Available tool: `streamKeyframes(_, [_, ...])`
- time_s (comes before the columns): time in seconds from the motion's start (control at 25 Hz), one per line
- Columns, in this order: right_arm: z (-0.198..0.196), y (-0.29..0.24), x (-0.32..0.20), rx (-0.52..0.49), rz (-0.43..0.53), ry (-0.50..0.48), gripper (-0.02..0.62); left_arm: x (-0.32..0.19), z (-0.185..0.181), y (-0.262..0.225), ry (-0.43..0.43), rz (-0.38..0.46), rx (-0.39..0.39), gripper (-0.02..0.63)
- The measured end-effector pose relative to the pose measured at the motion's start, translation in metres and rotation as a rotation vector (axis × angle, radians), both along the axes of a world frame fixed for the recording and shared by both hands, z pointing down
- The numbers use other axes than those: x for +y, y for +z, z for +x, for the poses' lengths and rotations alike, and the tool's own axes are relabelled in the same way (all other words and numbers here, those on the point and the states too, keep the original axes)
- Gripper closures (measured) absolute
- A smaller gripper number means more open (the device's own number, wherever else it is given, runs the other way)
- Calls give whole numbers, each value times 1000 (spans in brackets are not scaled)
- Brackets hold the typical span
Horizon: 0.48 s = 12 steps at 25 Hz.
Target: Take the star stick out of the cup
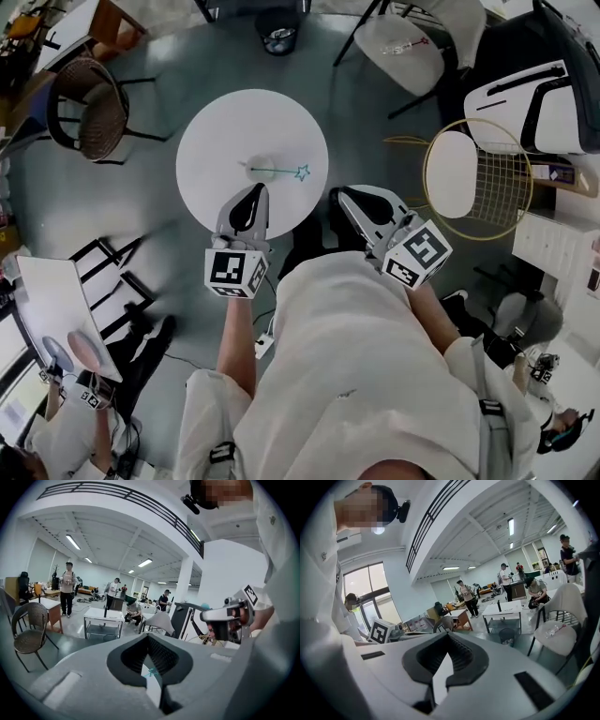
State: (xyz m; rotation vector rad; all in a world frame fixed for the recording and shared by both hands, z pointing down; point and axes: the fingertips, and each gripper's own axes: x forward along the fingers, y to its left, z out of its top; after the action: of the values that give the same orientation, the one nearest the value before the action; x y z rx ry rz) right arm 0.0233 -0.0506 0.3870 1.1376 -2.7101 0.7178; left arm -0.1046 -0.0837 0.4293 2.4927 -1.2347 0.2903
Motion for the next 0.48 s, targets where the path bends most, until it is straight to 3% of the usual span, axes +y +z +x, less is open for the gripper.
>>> streamKeyframes(0.28, [-2,19,10,20,-58,34,588,-2,6,37,81,-62,-38,600])
streamKeyframes(0.48, [-6,26,7,25,-81,36,587,-7,11,62,140,-51,-162,598])
